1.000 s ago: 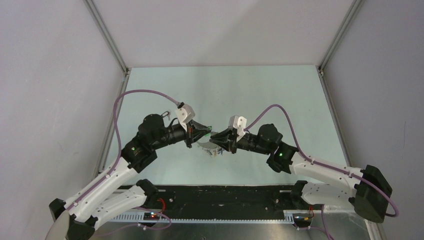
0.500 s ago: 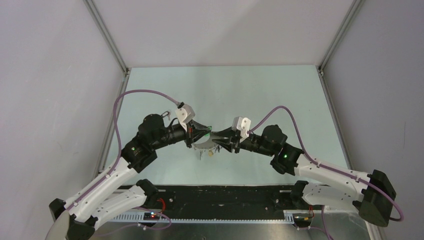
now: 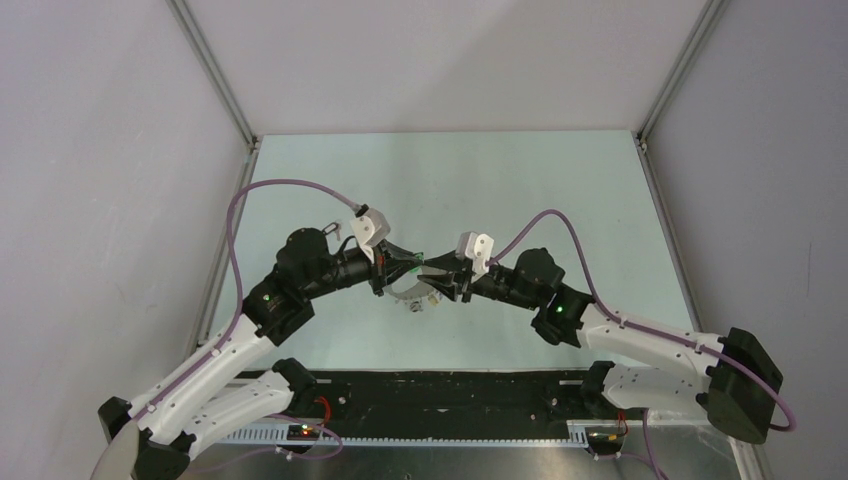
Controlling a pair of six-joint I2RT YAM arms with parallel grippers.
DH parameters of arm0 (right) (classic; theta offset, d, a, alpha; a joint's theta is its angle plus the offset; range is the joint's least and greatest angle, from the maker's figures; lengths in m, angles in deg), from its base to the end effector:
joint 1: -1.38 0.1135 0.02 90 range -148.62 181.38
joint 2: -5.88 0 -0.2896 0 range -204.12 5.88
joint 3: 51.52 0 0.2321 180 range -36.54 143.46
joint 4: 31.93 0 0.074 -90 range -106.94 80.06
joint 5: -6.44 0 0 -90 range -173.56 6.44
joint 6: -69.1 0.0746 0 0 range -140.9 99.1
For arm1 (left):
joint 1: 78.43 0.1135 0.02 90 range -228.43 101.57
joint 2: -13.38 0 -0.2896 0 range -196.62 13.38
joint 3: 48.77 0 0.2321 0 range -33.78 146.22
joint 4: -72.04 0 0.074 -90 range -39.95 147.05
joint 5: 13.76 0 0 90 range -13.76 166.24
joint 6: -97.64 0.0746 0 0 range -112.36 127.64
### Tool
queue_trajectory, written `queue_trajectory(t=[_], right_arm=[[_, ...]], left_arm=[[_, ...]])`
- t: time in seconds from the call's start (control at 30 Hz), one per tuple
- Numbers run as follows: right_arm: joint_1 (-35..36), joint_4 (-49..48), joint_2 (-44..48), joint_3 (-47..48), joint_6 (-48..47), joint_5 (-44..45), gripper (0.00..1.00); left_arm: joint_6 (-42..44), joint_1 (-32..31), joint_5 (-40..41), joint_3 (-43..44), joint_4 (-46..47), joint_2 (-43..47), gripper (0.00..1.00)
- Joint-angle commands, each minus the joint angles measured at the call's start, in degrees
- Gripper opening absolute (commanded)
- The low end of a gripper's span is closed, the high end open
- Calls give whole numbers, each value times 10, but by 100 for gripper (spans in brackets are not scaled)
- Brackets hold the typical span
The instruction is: Remove the keys from the keyring
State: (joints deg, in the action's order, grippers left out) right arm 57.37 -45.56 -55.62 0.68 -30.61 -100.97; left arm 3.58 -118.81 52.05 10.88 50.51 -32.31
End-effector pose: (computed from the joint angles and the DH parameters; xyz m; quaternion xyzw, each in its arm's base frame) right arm 0.1245 0.2244 0.3415 -0.4578 0.5044 0.3795 0.6261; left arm 0.1202 -0.1423 0.3580 0.3604 0.6559 -0.3896 0.5368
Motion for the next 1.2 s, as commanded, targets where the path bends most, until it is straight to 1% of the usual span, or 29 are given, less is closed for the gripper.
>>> queue_trajectory(t=[0.0, 0.07, 0.1, 0.17, 0.27, 0.33, 0.37, 0.4, 0.7, 0.77, 0.83, 0.87, 0.9, 0.93, 0.97, 1.0, 1.03, 1.07, 1.1, 1.13, 1.17], right_arm=[[-3, -46, -16, 25, 3, -1, 36], [-4, -54, -19, 27, 5, -4, 33], [-4, -57, -20, 27, 6, -6, 29], [-4, -61, -20, 26, 7, -4, 25], [-4, -57, -18, 26, 9, 1, 22], [-2, -55, -15, 26, 12, 13, 12], [1, -54, -13, 26, 11, 21, 3], [3, -48, -11, 26, 9, 23, 0], [13, 19, 22, 16, -31, 33, 0], [23, 28, 35, 9, -66, 22, 0], [45, 38, 43, 1, -121, 23, 0], [65, 42, 46, -3, -172, 28, 0], [75, 51, 46, -4, -197, 34, 0], [96, 56, 45, -5, -249, 47, 0], [106, 69, 44, -5, -276, 53, 0], [127, 75, 42, -6, -329, 70, 0], [149, 83, 37, -6, -353, 83, 0], [158, 86, 34, -6, -404, 114, 0], [180, 87, 28, -7, -431, 131, 0], [190, 81, 24, -12, -478, 173, 0], [208, 77, 14, -14, -502, 214, 0]], left_arm=[[1, 0, -13, 3, 46, 11, 0], [-3, 0, -19, 2, 50, 10, 0], [-8, 0, -21, 1, 52, 9, 0], [-10, 0, -25, 2, 54, 5, 0], [-10, 0, -22, 2, 54, 5, 0], [-9, 0, -20, 1, 55, 6, 0], [-9, 0, -19, 2, 55, 7, 0], [-8, 0, -19, 2, 55, 8, 0], [-7, 1, -7, 0, 54, 12, 0], [-10, 1, -5, 1, 54, 11, 0], [-14, 1, -6, 3, 53, 6, 0], [-16, 1, -7, 4, 52, 4, 0], [-17, 1, -8, 5, 51, 2, 0], [-18, 0, -9, 6, 50, 0, 0], [-18, 1, -9, 7, 49, 0, 0], [-18, 1, -9, 7, 49, 0, 0], [-18, 2, -9, 7, 48, 0, 0], [-18, 1, -8, 7, 48, 0, 0], [-18, 1, -8, 6, 48, 0, 0], [-17, 1, -6, 7, 47, 0, 0], [-17, 1, -5, 7, 46, -1, 0]])
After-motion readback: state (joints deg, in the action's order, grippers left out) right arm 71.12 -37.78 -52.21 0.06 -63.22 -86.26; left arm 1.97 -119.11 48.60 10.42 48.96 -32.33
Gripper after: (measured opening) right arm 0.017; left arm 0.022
